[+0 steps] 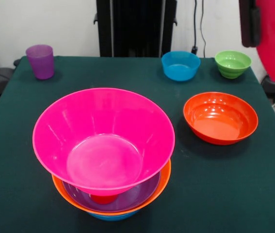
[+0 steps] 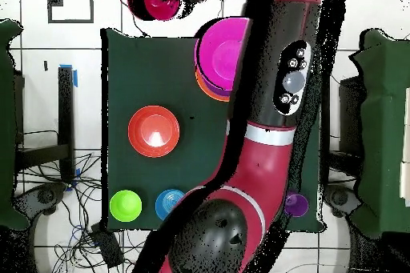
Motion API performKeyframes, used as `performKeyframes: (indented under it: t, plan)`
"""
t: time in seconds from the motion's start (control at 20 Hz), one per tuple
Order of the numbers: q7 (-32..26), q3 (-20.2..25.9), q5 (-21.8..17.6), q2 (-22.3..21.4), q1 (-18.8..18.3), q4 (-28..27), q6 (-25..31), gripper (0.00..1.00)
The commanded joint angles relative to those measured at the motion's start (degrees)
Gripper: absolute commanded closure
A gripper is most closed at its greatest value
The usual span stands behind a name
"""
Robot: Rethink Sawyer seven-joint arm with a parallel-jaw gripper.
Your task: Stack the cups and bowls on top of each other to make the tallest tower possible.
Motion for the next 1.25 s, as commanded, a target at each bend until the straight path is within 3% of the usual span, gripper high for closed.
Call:
performKeyframes:
  t: [0.05,0.5,1.0,1.25]
  plan:
    - [-23.5,11.9,-13.6,2.2,-1.1,-3.6,6.1,1.0]
    - [-33.0,27.9,-32.5,3.3,-4.1,-7.2,10.7,1.0]
    - [-44.2,47.1,-57.7,2.6,-6.7,-10.6,18.3,1.0]
    - [-49.1,54.3,-66.6,2.3,-7.8,-11.4,20.5,1.0]
